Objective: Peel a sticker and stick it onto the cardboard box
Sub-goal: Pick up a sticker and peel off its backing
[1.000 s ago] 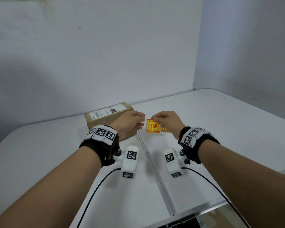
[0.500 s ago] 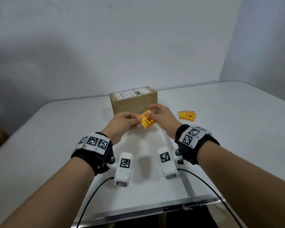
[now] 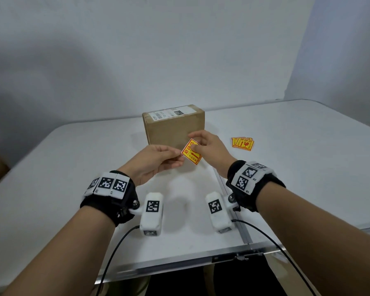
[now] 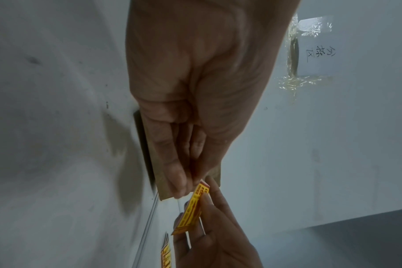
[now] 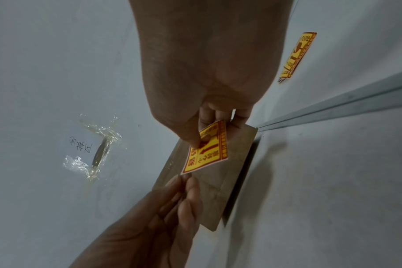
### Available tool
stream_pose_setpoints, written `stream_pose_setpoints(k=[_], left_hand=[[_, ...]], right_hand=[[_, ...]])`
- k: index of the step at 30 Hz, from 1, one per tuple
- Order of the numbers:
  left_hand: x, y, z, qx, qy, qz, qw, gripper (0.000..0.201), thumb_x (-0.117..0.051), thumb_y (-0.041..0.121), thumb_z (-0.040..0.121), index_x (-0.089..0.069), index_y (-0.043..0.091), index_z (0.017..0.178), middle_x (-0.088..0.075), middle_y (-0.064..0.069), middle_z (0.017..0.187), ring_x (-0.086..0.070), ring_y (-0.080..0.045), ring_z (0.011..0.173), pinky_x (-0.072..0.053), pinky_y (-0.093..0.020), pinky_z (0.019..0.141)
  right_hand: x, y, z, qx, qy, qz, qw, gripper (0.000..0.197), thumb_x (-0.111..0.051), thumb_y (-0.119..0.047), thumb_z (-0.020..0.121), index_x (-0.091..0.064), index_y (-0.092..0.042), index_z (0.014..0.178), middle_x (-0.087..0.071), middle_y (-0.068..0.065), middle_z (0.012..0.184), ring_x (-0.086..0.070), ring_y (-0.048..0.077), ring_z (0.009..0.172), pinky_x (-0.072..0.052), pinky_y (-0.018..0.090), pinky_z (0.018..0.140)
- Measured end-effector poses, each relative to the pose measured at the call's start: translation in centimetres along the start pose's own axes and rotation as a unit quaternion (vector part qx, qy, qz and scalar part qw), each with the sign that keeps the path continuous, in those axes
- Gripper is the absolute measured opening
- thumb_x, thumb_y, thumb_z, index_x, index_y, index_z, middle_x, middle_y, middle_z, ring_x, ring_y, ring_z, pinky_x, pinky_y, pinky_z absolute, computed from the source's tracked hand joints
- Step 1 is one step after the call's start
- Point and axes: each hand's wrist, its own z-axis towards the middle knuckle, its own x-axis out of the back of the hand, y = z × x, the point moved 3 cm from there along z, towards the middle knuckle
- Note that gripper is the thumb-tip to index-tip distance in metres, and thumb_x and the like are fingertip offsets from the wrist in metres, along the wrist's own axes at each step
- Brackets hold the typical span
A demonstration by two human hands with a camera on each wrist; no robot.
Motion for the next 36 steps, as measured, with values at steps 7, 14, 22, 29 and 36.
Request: stream_pose_setpoints(k=[7,14,22,29,36], left_hand=[[-0.18,0.04,-0.01,0.0,-0.002,0.015,1.0,0.013,-0.062,0.008,0.088,-0.07,-0.002,0.093,-0.075,-0.008,0.076,-0.072,-0.011,0.065,-0.059,-0.016,0.067],[-0.49,0.14,-0.12,-0.017,-0.004,0.059,0.998,0.011,-0.062,0.011,0.089,-0.069,0.003,0.086,-0.072,-0.004,0.071,-0.067,-0.008,0.061,-0.057,-0.014,0.066],[-0.33,0.06,-0.28,-0.026,0.006,0.045,0.999,0.015,-0.062,0.01,0.088,-0.07,-0.002,0.092,-0.071,-0.006,0.075,-0.066,-0.009,0.061,-0.057,-0.015,0.066],[-0.18,0.27,-0.4,-0.034,0.011,0.06,0.998,0.017,-0.064,0.01,0.086,-0.07,-0.005,0.094,-0.073,-0.009,0.077,-0.067,-0.01,0.062,-0.058,-0.015,0.067],[-0.29,0.26,-0.4,-0.035,0.003,0.081,0.996,0.02,-0.063,0.009,0.087,-0.069,-0.007,0.098,-0.072,-0.011,0.082,-0.068,-0.009,0.061,-0.058,-0.015,0.067]], right_hand=[[0.14,-0.31,-0.2,0.002,-0.018,-0.003,1.0,0.032,-0.06,-0.007,0.086,-0.063,-0.015,0.117,-0.065,0.005,0.088,-0.061,0.018,0.083,-0.049,0.03,0.08],[0.27,-0.34,-0.22,0.006,-0.02,-0.009,1.0,0.031,-0.06,-0.008,0.086,-0.064,-0.014,0.116,-0.066,0.002,0.088,-0.062,0.017,0.083,-0.05,0.031,0.083],[0.14,-0.72,-0.34,0.018,-0.018,-0.013,1.0,0.029,-0.06,-0.007,0.086,-0.066,-0.013,0.114,-0.067,0.003,0.092,-0.061,0.016,0.088,-0.05,0.027,0.082],[0.13,-0.85,-0.33,0.022,-0.017,-0.026,0.999,0.03,-0.06,-0.007,0.086,-0.066,-0.012,0.115,-0.067,0.004,0.092,-0.061,0.016,0.088,-0.049,0.028,0.082],[0.32,-0.77,-0.46,0.018,-0.018,-0.024,0.999,0.029,-0.06,-0.006,0.086,-0.066,-0.013,0.114,-0.067,0.004,0.093,-0.062,0.017,0.089,-0.049,0.026,0.081]])
